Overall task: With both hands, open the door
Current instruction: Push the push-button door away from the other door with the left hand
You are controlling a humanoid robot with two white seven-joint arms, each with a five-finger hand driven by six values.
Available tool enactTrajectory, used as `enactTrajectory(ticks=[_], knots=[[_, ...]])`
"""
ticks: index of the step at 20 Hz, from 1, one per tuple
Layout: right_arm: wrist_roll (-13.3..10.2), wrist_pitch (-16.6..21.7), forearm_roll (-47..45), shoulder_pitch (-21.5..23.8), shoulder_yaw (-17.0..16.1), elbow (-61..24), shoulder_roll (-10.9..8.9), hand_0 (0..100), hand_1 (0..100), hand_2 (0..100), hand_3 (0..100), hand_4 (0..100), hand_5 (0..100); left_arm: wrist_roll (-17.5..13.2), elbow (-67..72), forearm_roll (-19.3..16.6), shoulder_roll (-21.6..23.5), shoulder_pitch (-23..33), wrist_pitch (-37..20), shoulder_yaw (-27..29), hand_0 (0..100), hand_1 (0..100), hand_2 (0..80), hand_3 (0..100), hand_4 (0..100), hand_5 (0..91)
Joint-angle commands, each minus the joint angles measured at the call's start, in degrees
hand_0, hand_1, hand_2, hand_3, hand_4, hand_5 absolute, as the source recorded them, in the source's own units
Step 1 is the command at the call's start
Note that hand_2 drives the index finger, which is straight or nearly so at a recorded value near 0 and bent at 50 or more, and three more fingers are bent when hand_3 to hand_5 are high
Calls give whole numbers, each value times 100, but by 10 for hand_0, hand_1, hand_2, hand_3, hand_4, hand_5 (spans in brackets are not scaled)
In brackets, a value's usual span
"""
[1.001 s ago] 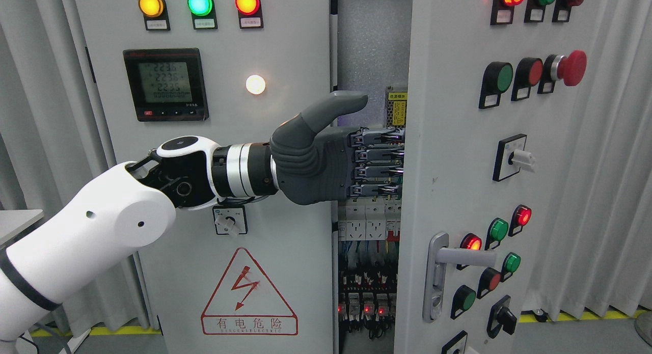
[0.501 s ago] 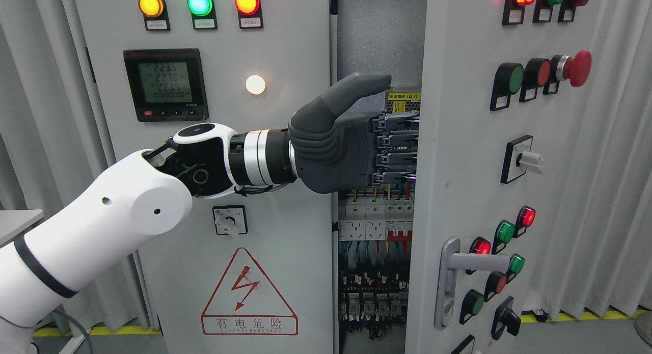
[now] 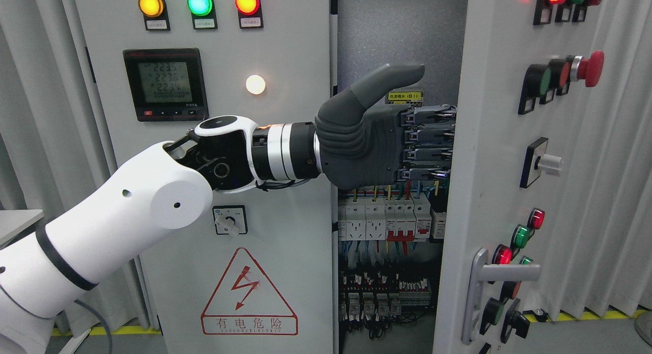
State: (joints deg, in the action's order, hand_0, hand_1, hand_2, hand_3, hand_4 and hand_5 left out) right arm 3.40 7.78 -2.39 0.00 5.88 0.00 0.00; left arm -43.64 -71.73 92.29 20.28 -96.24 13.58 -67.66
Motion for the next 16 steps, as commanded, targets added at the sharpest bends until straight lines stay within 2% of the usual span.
enactTrajectory(ticks=[1, 9, 16], knots=[[3, -4, -7, -132, 0, -35, -18, 219, 0, 0, 0, 0, 0, 259, -244, 9, -419, -140, -154, -10, 292, 0, 29, 29, 33, 0], [3, -4, 2, -132, 9, -44, -26, 219, 0, 0, 0, 0, 0, 751, -482, 0, -727, -176, -181, -28, 292, 0, 29, 29, 33, 0], [3, 5, -7, -123, 18, -79, -61, 219, 0, 0, 0, 0, 0, 778, -650, -9, -972, -176, -189, -28, 291, 0, 29, 29, 34, 0]])
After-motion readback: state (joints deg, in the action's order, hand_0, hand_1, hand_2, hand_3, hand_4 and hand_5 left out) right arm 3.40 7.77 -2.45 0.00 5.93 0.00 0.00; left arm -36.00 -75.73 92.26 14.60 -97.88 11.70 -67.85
